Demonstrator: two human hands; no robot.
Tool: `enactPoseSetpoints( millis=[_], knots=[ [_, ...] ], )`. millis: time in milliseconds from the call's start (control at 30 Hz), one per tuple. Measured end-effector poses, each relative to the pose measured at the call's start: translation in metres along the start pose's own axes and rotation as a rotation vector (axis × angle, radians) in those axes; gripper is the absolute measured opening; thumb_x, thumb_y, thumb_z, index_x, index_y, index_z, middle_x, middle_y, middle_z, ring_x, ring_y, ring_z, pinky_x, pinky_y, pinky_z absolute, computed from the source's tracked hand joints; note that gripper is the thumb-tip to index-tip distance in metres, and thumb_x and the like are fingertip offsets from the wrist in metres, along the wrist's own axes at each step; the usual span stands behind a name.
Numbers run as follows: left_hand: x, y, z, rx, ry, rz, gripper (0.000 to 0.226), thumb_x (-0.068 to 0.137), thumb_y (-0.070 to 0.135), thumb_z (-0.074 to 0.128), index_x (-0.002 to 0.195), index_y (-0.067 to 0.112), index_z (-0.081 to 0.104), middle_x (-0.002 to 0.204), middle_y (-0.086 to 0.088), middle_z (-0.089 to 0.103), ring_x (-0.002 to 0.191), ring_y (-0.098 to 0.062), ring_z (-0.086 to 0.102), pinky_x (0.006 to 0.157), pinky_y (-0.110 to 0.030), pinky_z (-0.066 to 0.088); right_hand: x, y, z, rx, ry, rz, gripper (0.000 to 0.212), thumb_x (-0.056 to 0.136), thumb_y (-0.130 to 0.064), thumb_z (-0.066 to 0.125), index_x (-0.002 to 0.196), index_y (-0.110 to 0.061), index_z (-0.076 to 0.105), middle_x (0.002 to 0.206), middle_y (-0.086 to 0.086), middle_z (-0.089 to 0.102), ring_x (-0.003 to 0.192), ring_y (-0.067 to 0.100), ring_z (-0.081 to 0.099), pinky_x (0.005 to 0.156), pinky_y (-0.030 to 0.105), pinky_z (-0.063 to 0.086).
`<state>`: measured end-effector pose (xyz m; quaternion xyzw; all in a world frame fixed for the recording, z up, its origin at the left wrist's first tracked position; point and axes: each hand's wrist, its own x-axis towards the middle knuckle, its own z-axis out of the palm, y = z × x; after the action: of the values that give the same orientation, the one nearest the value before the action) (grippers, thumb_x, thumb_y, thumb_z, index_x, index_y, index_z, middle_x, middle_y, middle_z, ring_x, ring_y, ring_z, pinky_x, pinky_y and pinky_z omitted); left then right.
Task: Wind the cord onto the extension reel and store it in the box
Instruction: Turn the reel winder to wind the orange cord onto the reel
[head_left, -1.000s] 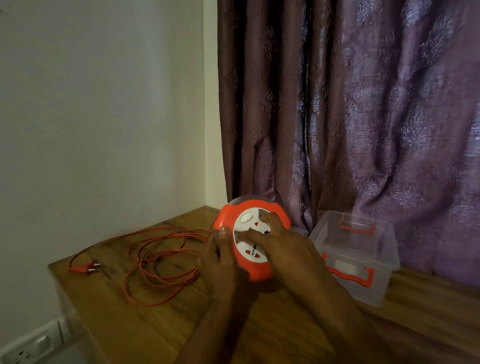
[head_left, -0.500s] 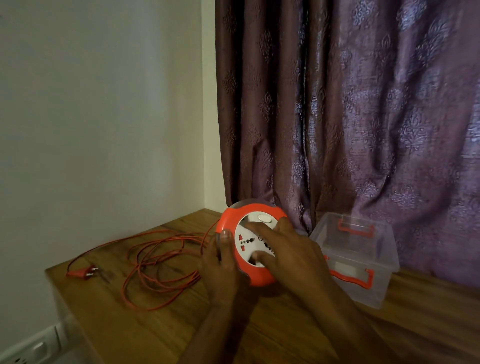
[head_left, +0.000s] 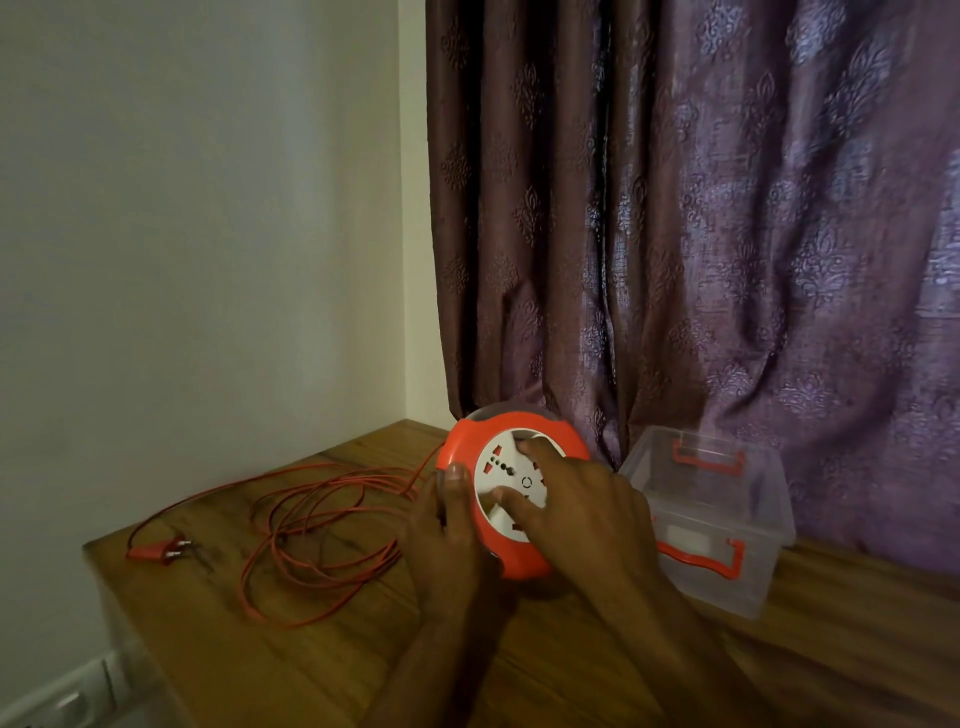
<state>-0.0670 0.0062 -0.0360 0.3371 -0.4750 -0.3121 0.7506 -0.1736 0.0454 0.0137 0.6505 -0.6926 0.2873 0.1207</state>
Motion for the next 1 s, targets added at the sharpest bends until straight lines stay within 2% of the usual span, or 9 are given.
enactPoseSetpoints(
  millis=[133, 267, 367, 533, 633, 700, 800, 867, 1000],
  knots=[
    [0.003, -0.005, -0.002, 0.006, 0.042, -0.023, 0.026, 0.086, 0.058, 0.043, 0.083, 0.045, 0.065, 0.076, 0.017, 0.073, 0.07, -0.004, 0.072, 0.05, -0.014, 0.053, -0.001, -0.002, -0.004, -0.07, 0.053, -0.098, 0.055, 0.09, -0.058, 0.038, 0.14, -0.04, 0.026, 0.141, 0.0, 0.042, 0.11, 0.024, 0.056, 0.083, 0.036, 0.047],
    [0.007, -0.007, -0.004, -0.021, 0.076, -0.099, 0.028, 0.083, 0.06, 0.043, 0.086, 0.042, 0.063, 0.085, 0.011, 0.072, 0.069, -0.006, 0.073, 0.053, -0.02, 0.055, -0.001, -0.005, -0.007, -0.094, -0.047, -0.242, 0.051, 0.092, -0.039, 0.047, 0.138, -0.043, 0.027, 0.146, 0.002, 0.025, 0.113, 0.028, 0.053, 0.084, 0.037, 0.049],
    [0.009, -0.003, -0.004, -0.047, 0.088, -0.131, 0.026, 0.094, 0.048, 0.046, 0.097, 0.031, 0.066, 0.089, 0.007, 0.072, 0.068, -0.009, 0.073, 0.052, -0.018, 0.054, -0.002, -0.003, -0.01, -0.058, -0.142, -0.33, 0.047, 0.089, -0.036, 0.051, 0.131, -0.048, 0.032, 0.147, -0.001, 0.02, 0.119, 0.028, 0.048, 0.089, 0.037, 0.047],
    [0.009, 0.001, -0.005, -0.089, 0.097, -0.151, 0.022, 0.1, 0.034, 0.046, 0.101, 0.022, 0.065, 0.084, 0.011, 0.069, 0.064, 0.006, 0.07, 0.045, -0.008, 0.048, -0.001, -0.002, -0.011, -0.046, -0.176, -0.407, 0.05, 0.089, -0.031, 0.052, 0.13, -0.052, 0.034, 0.154, -0.008, 0.008, 0.131, 0.024, 0.036, 0.097, 0.039, 0.041],
    [0.011, -0.001, -0.006, -0.054, 0.054, -0.148, 0.024, 0.099, 0.035, 0.046, 0.098, 0.024, 0.067, 0.088, 0.007, 0.071, 0.068, -0.004, 0.072, 0.05, -0.013, 0.052, 0.0, -0.001, -0.007, -0.064, -0.224, -0.412, 0.045, 0.093, -0.035, 0.047, 0.133, -0.052, 0.034, 0.157, -0.012, -0.002, 0.137, 0.023, 0.027, 0.105, 0.038, 0.033],
    [0.01, -0.003, -0.006, -0.045, 0.046, -0.131, 0.022, 0.099, 0.034, 0.047, 0.092, 0.03, 0.068, 0.085, 0.009, 0.073, 0.068, -0.005, 0.073, 0.051, -0.014, 0.053, 0.0, 0.001, -0.006, -0.061, -0.213, -0.399, 0.043, 0.094, -0.038, 0.047, 0.132, -0.053, 0.034, 0.158, -0.013, -0.001, 0.136, 0.023, 0.03, 0.105, 0.036, 0.034],
    [0.008, -0.003, -0.005, -0.02, 0.03, -0.137, 0.025, 0.098, 0.038, 0.047, 0.103, 0.024, 0.068, 0.092, 0.003, 0.073, 0.072, -0.009, 0.073, 0.051, -0.013, 0.052, -0.001, 0.004, -0.006, -0.085, -0.181, -0.397, 0.039, 0.093, -0.038, 0.046, 0.128, -0.052, 0.034, 0.158, -0.011, 0.002, 0.128, 0.025, 0.042, 0.096, 0.034, 0.041],
    [0.007, -0.002, -0.004, -0.017, 0.019, -0.136, 0.021, 0.098, 0.038, 0.048, 0.097, 0.032, 0.068, 0.091, 0.007, 0.073, 0.072, -0.007, 0.073, 0.051, -0.013, 0.053, 0.0, 0.005, -0.006, -0.104, -0.169, -0.397, 0.038, 0.093, -0.039, 0.046, 0.126, -0.051, 0.034, 0.157, -0.009, 0.005, 0.122, 0.027, 0.047, 0.091, 0.036, 0.044],
    [0.008, 0.002, -0.003, -0.011, 0.012, -0.139, 0.02, 0.097, 0.038, 0.048, 0.098, 0.03, 0.067, 0.087, 0.008, 0.072, 0.069, 0.001, 0.072, 0.049, -0.012, 0.051, 0.0, 0.007, -0.004, -0.058, -0.173, -0.321, 0.046, 0.093, -0.046, 0.045, 0.128, -0.056, 0.017, 0.155, -0.004, 0.011, 0.122, 0.031, 0.045, 0.092, 0.04, 0.043]
  ],
)
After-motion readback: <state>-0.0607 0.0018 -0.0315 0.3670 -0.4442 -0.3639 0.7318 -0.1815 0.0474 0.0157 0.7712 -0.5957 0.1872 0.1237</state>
